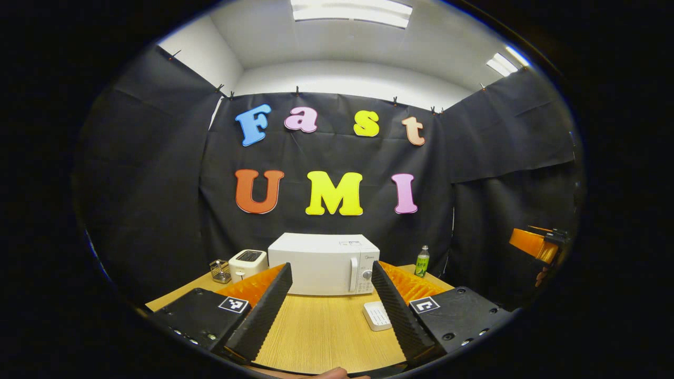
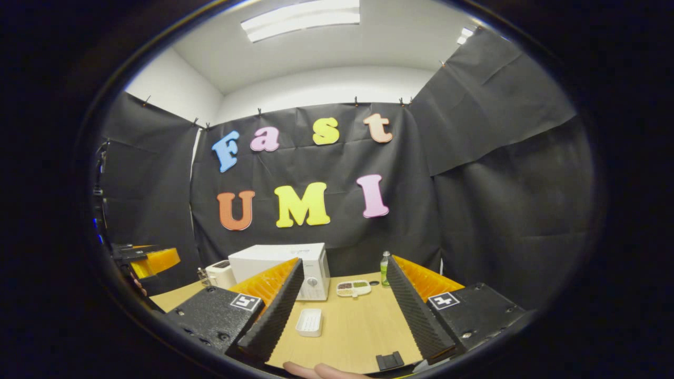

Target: Open the microwave oven with the left hand, put the food in, and close the microwave oven.

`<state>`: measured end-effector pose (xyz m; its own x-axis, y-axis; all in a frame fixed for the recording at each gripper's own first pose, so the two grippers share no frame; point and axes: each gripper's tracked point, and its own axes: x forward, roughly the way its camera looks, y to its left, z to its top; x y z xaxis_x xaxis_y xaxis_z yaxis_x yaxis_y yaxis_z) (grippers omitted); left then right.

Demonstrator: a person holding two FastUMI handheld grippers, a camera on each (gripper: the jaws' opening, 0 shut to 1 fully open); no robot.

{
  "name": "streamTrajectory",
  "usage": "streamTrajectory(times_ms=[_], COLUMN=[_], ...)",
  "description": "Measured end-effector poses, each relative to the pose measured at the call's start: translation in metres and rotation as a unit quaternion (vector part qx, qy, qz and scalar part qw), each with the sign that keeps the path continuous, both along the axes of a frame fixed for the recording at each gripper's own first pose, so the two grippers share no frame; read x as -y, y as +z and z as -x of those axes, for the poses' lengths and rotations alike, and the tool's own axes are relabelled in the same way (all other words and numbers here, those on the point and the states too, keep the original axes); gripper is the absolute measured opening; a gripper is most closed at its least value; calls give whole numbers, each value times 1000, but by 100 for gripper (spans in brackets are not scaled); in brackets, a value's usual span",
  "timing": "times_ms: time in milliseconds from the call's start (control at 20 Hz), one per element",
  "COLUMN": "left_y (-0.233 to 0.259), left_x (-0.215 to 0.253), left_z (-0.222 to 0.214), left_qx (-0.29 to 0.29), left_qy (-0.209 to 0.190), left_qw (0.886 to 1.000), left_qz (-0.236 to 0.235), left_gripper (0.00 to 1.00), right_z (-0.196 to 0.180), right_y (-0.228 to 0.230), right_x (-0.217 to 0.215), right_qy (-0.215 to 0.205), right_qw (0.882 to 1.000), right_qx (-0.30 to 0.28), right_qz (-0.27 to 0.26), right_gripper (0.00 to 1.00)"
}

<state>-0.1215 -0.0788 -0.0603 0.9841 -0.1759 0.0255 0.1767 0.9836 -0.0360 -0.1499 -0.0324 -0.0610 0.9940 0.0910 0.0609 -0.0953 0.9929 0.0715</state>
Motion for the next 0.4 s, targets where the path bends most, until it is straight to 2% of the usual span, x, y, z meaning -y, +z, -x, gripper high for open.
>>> streamTrajectory(times_ms=[400], left_y=[-11], left_x=[-13], left_z=[-2], left_qx=[-3], left_qy=[19], left_qw=[1000], left_qz=[6], left_gripper=[95], right_z=[-2], right_y=[-6], right_x=[-6], right_qy=[18], right_qw=[1000], right_qx=[8], right_qz=[1], right_gripper=[100])
